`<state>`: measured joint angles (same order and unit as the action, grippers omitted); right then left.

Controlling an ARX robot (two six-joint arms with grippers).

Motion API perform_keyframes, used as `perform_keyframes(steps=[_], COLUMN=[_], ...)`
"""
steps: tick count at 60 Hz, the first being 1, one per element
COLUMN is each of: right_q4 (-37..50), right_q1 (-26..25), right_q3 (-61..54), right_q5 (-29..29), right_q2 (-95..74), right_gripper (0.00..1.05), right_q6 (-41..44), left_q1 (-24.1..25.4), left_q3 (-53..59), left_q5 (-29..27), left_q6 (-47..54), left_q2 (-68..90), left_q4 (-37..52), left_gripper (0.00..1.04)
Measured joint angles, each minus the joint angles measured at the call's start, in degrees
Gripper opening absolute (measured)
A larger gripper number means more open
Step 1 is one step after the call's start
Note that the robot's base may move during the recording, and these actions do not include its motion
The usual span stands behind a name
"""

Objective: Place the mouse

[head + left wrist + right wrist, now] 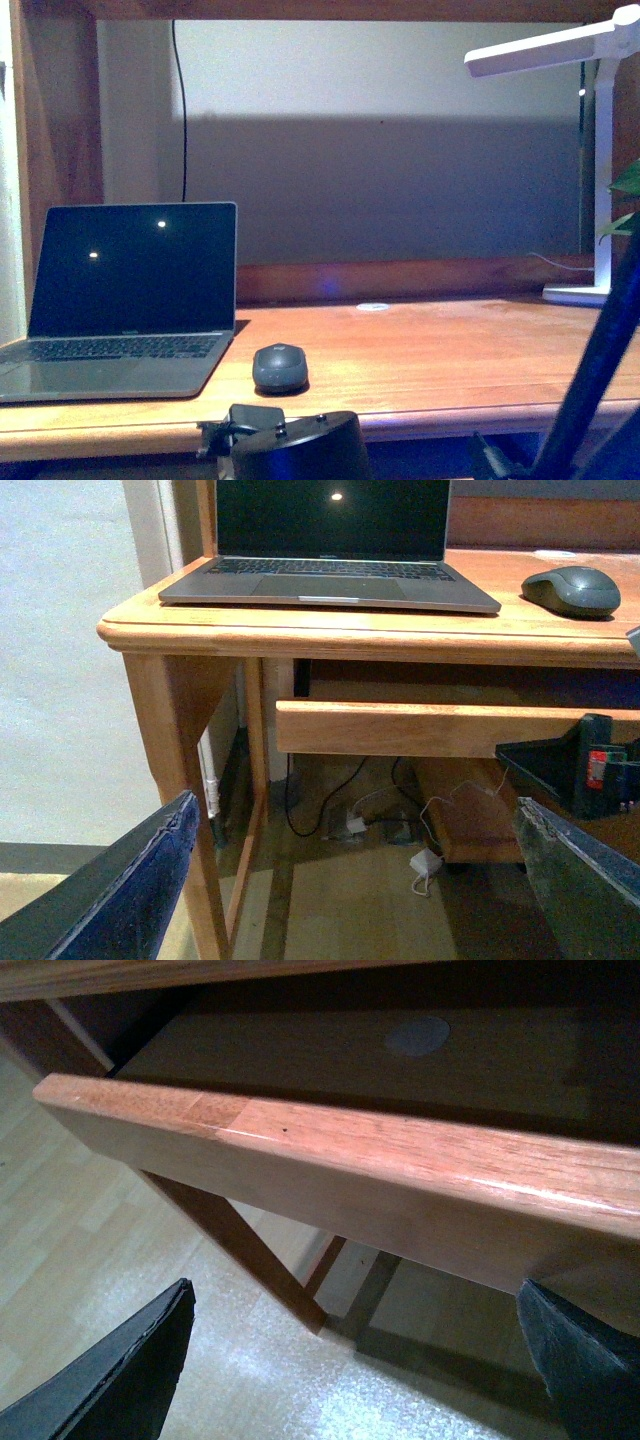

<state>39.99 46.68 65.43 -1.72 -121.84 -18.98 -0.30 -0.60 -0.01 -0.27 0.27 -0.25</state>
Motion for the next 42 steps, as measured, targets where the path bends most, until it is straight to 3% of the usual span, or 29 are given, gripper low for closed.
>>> perform_keyframes(steps=[26,33,42], right_q4=[-1.31,0.68,2.99], right_q1=[0.5,-0.02,-2.4], right_q3=[4.39,1.09,-8.26], right_q5=[-3.15,-1.55,4.68], right_q2=[-2.03,-0.09,7.76], right_gripper=[0.97,0.97,0.97], right_q6=[-4.35,-3.93,-2.71], left_q1=[0.0,0.0,0.0], left_q3=[0.0,0.0,0.0], left_q5=[-0.02,-0.02,-0.02], left_q6=[0.0,0.0,0.0], left_q2=[0.0,0.0,-0.02], left_q4=[0.0,0.0,0.0], left_gripper=[0.97,0.97,0.97])
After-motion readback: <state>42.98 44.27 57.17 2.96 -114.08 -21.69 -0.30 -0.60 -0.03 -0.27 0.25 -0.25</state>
